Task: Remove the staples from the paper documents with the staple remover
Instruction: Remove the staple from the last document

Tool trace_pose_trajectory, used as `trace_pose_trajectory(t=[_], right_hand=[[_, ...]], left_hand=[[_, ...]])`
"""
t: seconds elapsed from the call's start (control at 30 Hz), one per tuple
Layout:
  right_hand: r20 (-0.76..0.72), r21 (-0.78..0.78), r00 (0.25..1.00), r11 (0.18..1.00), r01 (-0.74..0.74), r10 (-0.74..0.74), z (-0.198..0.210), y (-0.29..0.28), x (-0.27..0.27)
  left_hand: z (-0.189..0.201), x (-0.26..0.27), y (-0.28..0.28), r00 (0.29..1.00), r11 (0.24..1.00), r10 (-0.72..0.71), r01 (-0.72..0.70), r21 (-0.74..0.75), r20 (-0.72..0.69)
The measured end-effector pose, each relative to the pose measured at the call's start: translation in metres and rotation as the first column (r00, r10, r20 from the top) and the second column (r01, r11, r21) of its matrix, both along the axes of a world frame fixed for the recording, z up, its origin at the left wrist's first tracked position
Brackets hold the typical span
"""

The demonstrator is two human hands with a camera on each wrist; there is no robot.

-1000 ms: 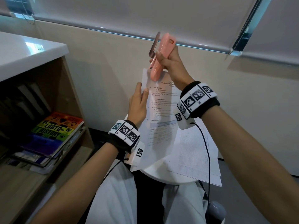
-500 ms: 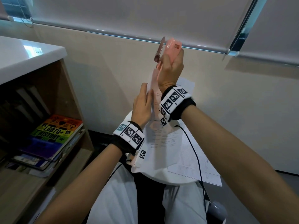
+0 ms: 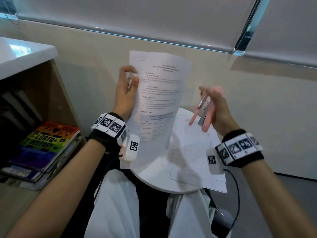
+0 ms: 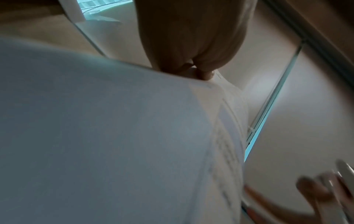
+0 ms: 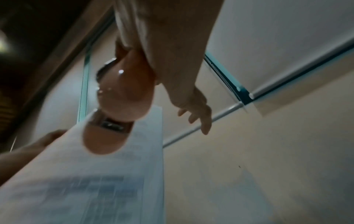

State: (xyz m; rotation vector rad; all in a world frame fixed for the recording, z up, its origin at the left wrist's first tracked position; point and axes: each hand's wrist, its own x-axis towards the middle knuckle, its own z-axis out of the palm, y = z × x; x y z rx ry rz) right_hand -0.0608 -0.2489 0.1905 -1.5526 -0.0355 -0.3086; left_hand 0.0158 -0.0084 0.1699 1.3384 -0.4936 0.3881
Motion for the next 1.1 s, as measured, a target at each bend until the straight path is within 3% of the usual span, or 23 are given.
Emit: trace_pose_trajectory(t=[0.1,0.27,0.4,0.5,0.57,0.67,0.7,0.83,0.9,0.97,1.0,1.03,1.1], right_hand=[[-0.093,-0.056,0.982,0.984,-0.172,0.166,-0.036,-0.001,-0.008],[-0.145,-0.056,0.960,0.967,-0.250,0.240,-0.056,0.000,-0.008],[-0.265,0.051,0.916,0.953,-0.300,0.302,-0.067,-0.014,-0.006],[-0.346,0.004,0.931,0.993,-0.118,0.112,-0.077,-0.033,-0.007],[-0.413,-0.004,0.911,1.000,0.001,-0.003,-0.086,-0.054,-0.008],[-0.505,0.028,0.862,0.997,0.075,-0.051,-0.102,-0.082,-0.011],[-0.531,0.024,0.844,0.994,0.109,-0.079,-0.106,-0.089,-0.010],[-0.605,-0.044,0.735,0.935,0.353,-0.306,-0.131,-0.121,0.001],[-0.631,-0.100,0.668,0.895,0.435,-0.395,-0.141,-0.133,0.007],[-0.663,-0.124,0.636,0.895,0.428,-0.396,-0.147,-0.139,0.010],[-0.678,-0.146,0.625,0.904,0.402,-0.388,-0.151,-0.141,0.011],[-0.694,-0.171,0.613,0.913,0.370,-0.378,-0.153,-0.141,0.011],[-0.724,-0.183,0.593,0.928,0.325,-0.351,-0.166,-0.141,0.014]], left_hand=[[-0.008,0.011,-0.011,0.997,0.999,-0.033,0.035,0.033,-0.066],[-0.026,0.013,-0.034,0.914,0.938,-0.342,0.315,-0.148,-0.219],[-0.040,0.017,-0.048,0.907,0.947,-0.316,0.320,-0.033,-0.277],[-0.055,0.027,-0.046,0.868,0.918,-0.234,0.345,0.193,-0.439],[-0.069,0.032,-0.046,0.822,0.835,-0.175,0.415,0.361,-0.542],[-0.090,0.029,-0.064,0.846,0.709,-0.106,0.433,0.557,-0.522],[-0.100,0.030,-0.075,0.861,0.716,-0.089,0.405,0.568,-0.502],[-0.136,0.028,-0.122,0.883,0.869,0.049,0.193,0.456,-0.467],[-0.159,0.033,-0.143,0.871,0.892,0.112,0.125,0.435,-0.479],[-0.180,0.039,-0.161,0.830,0.872,0.150,0.145,0.467,-0.537],[-0.189,0.041,-0.168,0.806,0.832,0.179,0.183,0.524,-0.565],[-0.196,0.042,-0.173,0.788,0.746,0.241,0.223,0.628,-0.566],[-0.205,0.038,-0.179,0.794,0.474,0.401,0.247,0.845,-0.457]])
